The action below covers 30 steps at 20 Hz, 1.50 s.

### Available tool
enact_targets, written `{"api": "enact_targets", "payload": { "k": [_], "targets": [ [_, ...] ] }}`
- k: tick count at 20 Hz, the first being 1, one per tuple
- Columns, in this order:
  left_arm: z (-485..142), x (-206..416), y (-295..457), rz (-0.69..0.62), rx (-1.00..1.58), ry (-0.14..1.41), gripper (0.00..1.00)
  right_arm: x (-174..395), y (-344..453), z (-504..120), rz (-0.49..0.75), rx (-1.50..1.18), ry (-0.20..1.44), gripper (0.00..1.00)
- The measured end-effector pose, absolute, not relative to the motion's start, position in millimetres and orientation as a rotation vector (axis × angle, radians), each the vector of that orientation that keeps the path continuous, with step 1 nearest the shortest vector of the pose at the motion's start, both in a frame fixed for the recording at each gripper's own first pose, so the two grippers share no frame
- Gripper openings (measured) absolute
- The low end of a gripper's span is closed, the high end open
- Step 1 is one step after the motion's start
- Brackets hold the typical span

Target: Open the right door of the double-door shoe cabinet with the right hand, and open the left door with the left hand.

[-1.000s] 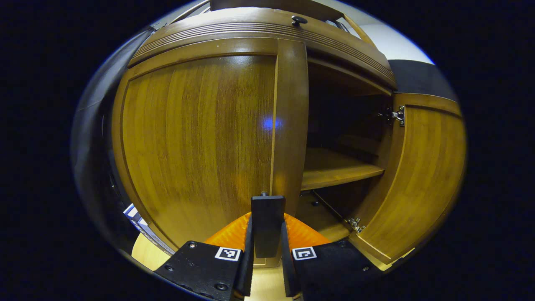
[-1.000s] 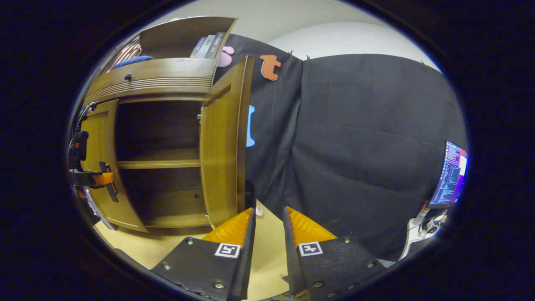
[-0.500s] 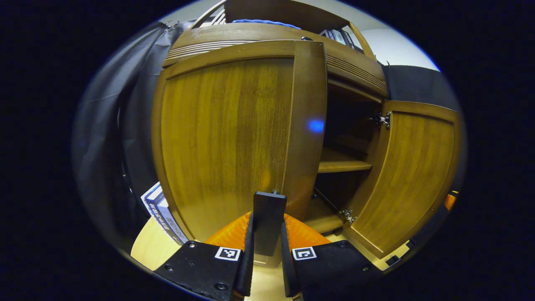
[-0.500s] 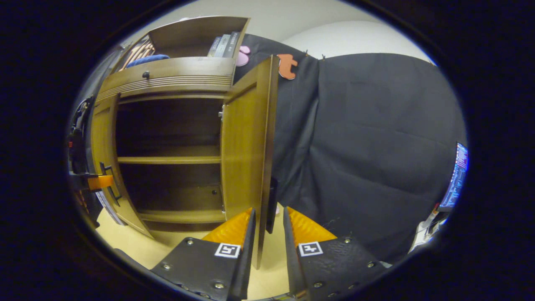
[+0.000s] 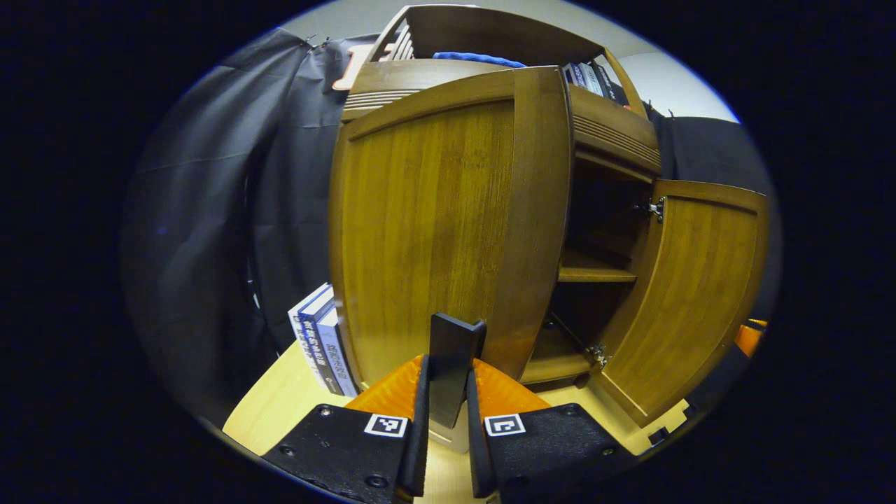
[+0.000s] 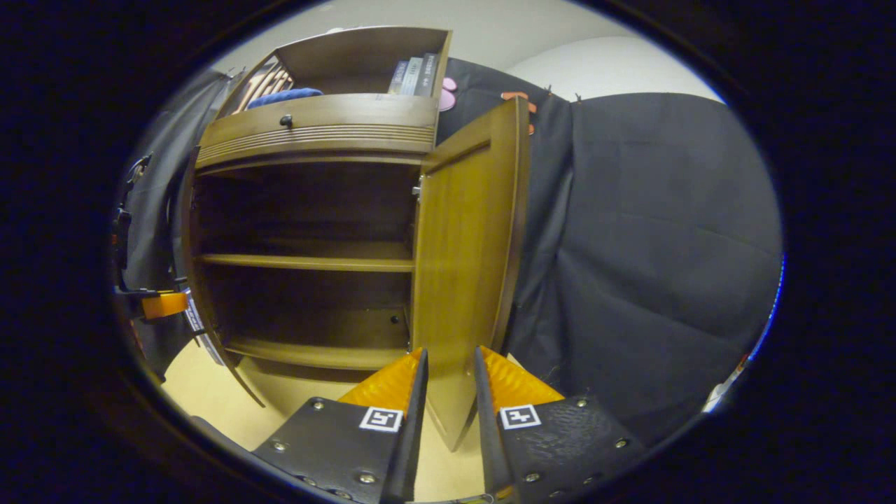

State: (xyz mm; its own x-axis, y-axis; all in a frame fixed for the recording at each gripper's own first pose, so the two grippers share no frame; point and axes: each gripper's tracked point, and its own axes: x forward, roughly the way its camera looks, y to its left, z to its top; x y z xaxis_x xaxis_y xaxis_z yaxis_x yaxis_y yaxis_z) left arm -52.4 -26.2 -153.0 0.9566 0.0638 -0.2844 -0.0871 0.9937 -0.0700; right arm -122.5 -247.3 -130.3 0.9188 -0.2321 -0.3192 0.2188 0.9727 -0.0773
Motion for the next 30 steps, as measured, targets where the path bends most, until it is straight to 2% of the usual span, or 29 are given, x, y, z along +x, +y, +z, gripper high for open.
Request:
{"api": "enact_targets", "payload": {
  "k": [3, 7, 10, 19, 20, 23, 24, 26, 27, 28, 30],
  "targets": [
    [-152.1, -70.3, -8.5, 0.14, -0.095, 0.285, 0.18, -114.6, -233.0, -134.0, -0.176, -0.039, 0.335, 0.34],
    [-149.9, -92.3, 19.3, 0.217, -0.083, 0.279, 0.13, -97.5, -210.7, -139.8, -0.093, -0.035, 0.338, 0.36],
    [-146.6, -102.0, 40.8, 0.262, -0.078, 0.272, 0.06, -87.5, -189.0, -143.4, -0.033, -0.03, 0.338, 0.34],
    [-141.7, -120.2, 83.0, 0.242, -0.122, 0.239, 0.07, -63.4, -147.5, -147.1, 0.062, -0.034, 0.333, 0.34],
    [-140.1, -121.9, 92.0, 0.254, -0.137, 0.233, 0.05, -61.6, -144.6, -147.0, 0.066, -0.034, 0.333, 0.34],
    [-141.5, -128.5, 114.2, 0.28, -0.161, 0.23, 0.1, -54.5, -139.0, -146.9, 0.076, -0.036, 0.329, 0.34],
    [-141.5, -130.4, 115.7, 0.267, -0.153, 0.233, 0.06, -51.3, -137.0, -147.1, 0.079, -0.036, 0.329, 0.34],
    [-141.5, -131.1, 120.3, 0.249, -0.108, 0.245, 0.06, -45.8, -132.1, -146.7, 0.084, -0.035, 0.327, 0.34],
    [-141.2, -130.7, 121.9, 0.244, -0.085, 0.249, 0.1, -43.9, -130.4, -146.5, 0.086, -0.035, 0.325, 0.34],
    [-140.9, -131.5, 123.6, 0.238, -0.07, 0.256, 0.05, -42.1, -128.2, -145.7, 0.089, -0.035, 0.322, 0.34],
    [-139.1, -132.1, 126.6, 0.222, -0.068, 0.259, 0.05, -39.0, -123.4, -145.5, 0.097, -0.036, 0.318, 0.34]
  ]
}}
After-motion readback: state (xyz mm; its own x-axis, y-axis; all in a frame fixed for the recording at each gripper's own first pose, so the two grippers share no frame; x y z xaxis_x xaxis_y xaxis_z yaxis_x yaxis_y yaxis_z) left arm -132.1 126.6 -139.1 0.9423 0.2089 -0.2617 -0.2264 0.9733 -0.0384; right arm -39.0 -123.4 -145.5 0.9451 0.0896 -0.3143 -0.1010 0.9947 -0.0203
